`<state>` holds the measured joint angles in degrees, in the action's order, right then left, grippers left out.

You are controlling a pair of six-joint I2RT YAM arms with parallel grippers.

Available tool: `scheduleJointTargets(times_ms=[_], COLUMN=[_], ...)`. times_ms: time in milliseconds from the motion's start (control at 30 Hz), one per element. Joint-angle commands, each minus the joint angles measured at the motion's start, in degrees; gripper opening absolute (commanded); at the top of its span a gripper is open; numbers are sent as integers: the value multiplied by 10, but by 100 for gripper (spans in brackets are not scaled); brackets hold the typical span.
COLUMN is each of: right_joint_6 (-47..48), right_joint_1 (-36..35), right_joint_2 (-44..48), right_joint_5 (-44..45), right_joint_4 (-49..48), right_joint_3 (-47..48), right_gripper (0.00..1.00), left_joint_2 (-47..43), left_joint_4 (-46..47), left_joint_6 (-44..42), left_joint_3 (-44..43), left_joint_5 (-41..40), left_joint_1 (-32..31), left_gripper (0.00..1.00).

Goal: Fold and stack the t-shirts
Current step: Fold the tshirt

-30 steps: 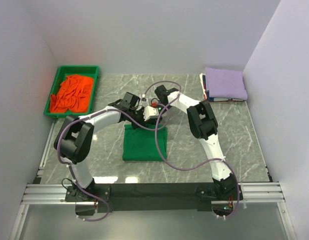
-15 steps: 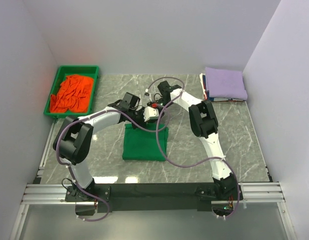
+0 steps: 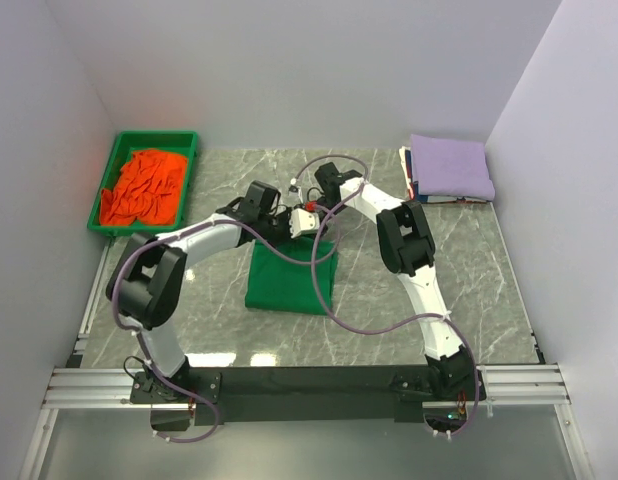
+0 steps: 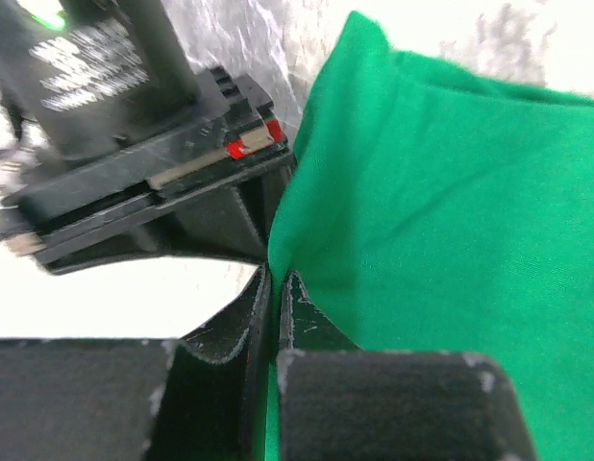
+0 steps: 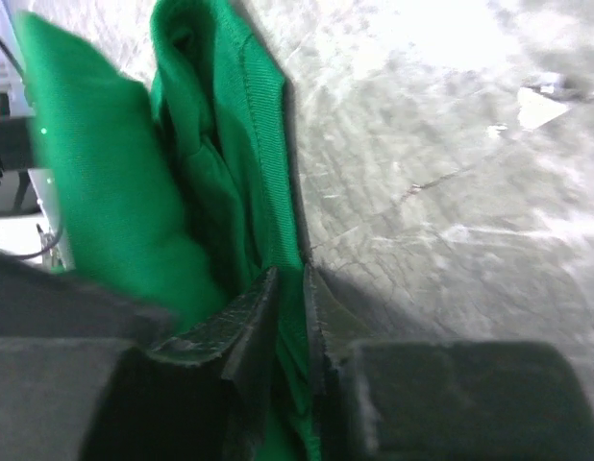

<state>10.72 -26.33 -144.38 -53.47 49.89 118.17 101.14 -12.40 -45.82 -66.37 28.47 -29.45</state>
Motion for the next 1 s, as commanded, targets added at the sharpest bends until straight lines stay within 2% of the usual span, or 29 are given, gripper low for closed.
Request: scheduleJointTargets(times_ms=[0, 133, 300, 333, 400, 467, 500, 567, 633, 700, 733, 800, 867, 967], right_joint_6=[-13, -39, -26, -19, -12, -8, -9, -29, -53, -100, -106, -152, -189, -218], right_joint_1=[20, 58, 104, 109, 125, 131, 131, 130, 118, 110, 96, 84, 72, 62], right_joint_2=[6, 42, 92, 102, 134, 172, 188, 244, 279, 317, 323, 324, 300, 256], right_joint_5=[81, 168, 233, 232, 204, 164, 148, 82, 22, -12, -23, -49, -72, -73], right_joint_4=[-9, -47, -47, -45, -36, -20, -18, -35, -62, -112, -132, -155, -177, -196], right_joint_3=[28, 44, 57, 54, 37, 19, -13, -63, -152, -226, -242, -276, -286, -290], right_gripper=[27, 36, 42, 43, 43, 41, 40, 40, 38, 36, 36, 35, 32, 31], left_joint_2=[32, 62, 88, 89, 83, 61, 51, 20, -13, -35, -44, -39, -24, 12], left_joint_4=[48, 62, 38, 18, -2, -40, -53, -94, -120, -132, -141, -154, -143, -68], left_joint_6=[1, -8, 16, 23, 38, 71, 87, 149, 212, 270, 326, 382, 478, 605], left_joint_3=[-3, -9, -54, -63, -88, -109, -125, -140, -141, -120, -116, -103, -82, -44], left_joint_5=[-12, -16, -27, -32, -34, -22, -6, 9, 38, 61, 91, 136, 198, 232], left_joint_1=[-2, -2, 4, 6, 11, 27, 33, 53, 67, 77, 83, 88, 97, 113], left_gripper=[2, 6, 25, 33, 39, 40, 46, 47, 44, 43, 42, 40, 39, 33])
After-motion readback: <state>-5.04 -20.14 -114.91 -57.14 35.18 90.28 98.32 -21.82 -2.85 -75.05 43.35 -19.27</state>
